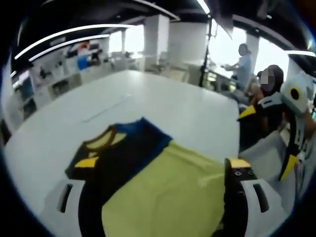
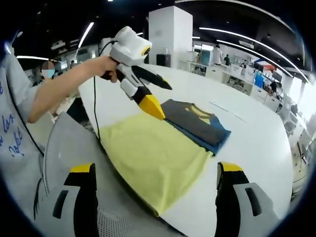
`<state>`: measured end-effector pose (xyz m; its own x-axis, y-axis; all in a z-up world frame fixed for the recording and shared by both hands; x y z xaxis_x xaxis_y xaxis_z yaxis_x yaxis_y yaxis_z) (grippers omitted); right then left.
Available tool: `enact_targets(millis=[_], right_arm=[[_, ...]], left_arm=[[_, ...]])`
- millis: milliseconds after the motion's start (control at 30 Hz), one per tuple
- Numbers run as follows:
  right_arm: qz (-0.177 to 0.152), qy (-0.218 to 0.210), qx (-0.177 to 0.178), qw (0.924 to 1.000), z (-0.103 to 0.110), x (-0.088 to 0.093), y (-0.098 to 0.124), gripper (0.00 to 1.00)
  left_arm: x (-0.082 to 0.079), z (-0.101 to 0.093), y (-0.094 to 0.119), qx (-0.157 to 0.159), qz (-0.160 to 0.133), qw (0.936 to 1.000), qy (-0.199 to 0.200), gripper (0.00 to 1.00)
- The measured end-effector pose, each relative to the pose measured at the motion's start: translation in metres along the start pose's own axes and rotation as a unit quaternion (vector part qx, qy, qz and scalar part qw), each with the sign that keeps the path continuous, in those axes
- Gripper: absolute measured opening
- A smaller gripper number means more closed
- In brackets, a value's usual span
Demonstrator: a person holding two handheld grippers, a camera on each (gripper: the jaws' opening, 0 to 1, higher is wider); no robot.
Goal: Fold the garment on the visible template until the final outline fits inside the template.
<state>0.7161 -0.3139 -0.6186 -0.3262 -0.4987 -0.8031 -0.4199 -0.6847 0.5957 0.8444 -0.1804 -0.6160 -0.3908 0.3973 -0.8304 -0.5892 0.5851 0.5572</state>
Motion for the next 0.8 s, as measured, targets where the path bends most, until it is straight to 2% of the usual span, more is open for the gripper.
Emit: enact_targets(millis=[233,367,800], right_arm=[[0.0,-0.001,0.013,0.9999,-0.004,-0.002,0.0,1.0],[-0.003,-0.002,0.019,0.9998,-0.006,-0.004,0.001,1.0],[-0.005,-0.004,0.044,0.999,-0.013,-0.011,0.001,1.0]], left_arm=[[0.007,0.002,0.016,-0.003,0.005,1.0,-0.006,0.99],[0.005,0.002,0.028,0.001,-0.008,1.0,0.004,0.99],[0.015,0.006,0.061,-0.01,-0.017,0.9998,-0.001,0.99]])
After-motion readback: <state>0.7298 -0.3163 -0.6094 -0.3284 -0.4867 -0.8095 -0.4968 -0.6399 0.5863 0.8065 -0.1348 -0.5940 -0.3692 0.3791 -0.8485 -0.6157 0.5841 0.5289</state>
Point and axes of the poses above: the point that each gripper's makers call its tool centre point, and the gripper's own axes: y roughly backward along the fingers, z roughly to its left, x roughly out of its underside, the point moved 3 cm from there along y, roughly backward along the fingers, and after that the axes turned 6 degrees about -x, right-handed, at the moved point
